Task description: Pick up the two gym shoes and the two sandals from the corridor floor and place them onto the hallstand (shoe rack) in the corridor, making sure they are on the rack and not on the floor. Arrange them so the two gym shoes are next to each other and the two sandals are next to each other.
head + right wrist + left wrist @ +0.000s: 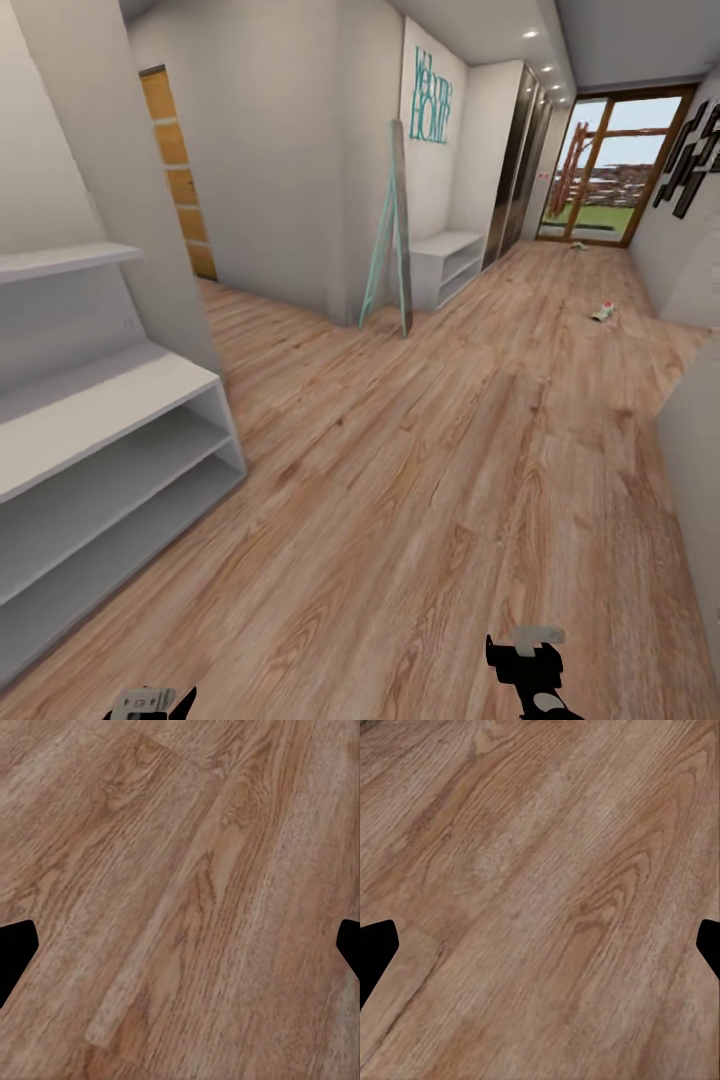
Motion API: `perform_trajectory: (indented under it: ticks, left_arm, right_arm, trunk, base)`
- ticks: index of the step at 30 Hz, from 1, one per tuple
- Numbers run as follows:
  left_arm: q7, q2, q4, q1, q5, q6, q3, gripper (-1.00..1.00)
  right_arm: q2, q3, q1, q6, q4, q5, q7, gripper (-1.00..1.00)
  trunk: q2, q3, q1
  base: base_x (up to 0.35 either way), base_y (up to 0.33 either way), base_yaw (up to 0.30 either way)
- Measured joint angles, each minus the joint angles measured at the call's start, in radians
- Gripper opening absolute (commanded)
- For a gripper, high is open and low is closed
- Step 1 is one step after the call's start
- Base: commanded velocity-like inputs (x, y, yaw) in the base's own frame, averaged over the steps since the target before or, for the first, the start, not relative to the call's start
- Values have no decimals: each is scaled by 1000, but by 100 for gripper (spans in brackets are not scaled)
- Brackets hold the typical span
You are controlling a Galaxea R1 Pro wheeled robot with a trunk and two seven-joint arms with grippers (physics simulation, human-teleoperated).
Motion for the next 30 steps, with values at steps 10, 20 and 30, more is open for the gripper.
perform_trajectory:
  ticks: [10, 20, 30]
  left_arm:
    - [41, 0, 0, 0, 2, 0, 0, 100]
    - [134, 0, 0, 0, 3, 1, 0, 100]
    - [173, -3, 0, 0, 5, 1, 0, 100]
  right_arm:
    - [0, 0, 0, 0, 0, 0, -1, 100]
    - [4, 2, 0, 0, 2, 2, 17, 100]
    - [-28, 2, 2, -3, 1, 2, 262, 100]
  trunk:
    - [0, -3, 0]
    - [0, -3, 0]
    - [0, -3, 0]
  base:
    - [336, 0, -272]
    - [339, 0, -90]
    - [339, 0, -222]
